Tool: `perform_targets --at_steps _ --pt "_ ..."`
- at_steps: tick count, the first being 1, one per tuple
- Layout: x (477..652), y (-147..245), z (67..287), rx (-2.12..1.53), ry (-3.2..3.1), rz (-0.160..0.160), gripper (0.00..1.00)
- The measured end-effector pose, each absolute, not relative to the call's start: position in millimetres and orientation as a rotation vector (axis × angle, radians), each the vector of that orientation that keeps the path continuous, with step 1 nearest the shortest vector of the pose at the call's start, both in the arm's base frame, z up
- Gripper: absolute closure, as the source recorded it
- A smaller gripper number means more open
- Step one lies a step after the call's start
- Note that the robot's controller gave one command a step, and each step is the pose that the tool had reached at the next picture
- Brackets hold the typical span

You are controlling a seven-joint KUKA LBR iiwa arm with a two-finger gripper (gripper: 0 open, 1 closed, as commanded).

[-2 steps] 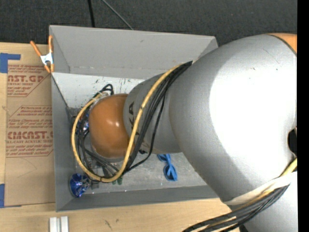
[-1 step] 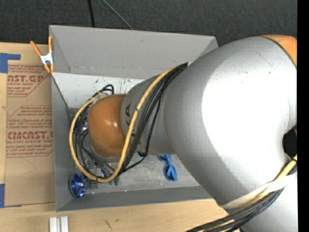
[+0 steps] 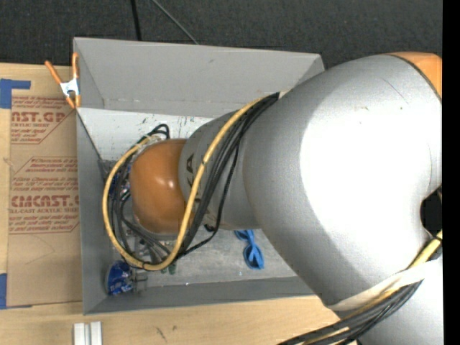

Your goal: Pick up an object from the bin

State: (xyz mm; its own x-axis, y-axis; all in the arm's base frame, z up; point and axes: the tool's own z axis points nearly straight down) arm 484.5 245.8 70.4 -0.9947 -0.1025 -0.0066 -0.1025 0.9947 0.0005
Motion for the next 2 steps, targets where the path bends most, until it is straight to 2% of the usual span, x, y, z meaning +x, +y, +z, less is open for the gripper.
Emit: perform_targets --at_steps 1,2 --pt "482.4 246 69 -0.163 3.139 -0.002 1.00" --pt "484.7 241 163 -0.187 3.128 0.006 1.00"
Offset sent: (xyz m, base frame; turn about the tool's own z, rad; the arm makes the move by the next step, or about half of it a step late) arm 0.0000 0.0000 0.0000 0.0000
